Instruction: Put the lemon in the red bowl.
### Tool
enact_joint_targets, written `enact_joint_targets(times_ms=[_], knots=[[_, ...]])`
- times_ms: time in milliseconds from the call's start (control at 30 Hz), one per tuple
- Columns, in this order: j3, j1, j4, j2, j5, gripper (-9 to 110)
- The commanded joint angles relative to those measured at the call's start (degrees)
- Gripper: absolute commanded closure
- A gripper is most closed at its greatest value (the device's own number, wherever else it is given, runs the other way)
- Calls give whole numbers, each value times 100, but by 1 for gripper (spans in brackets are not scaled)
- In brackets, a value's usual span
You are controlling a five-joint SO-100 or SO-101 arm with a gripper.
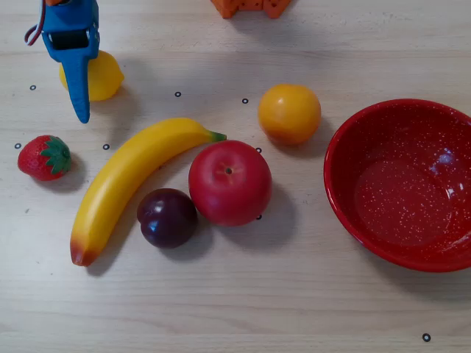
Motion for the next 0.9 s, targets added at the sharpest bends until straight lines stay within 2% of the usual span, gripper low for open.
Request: enact_joint_targets(times_ms=[0,467,867], knots=[[-308,-62,-18,246,-62,43],[-308,-193,97,316,-35,48],[-290,-246,176,378,-105,61]])
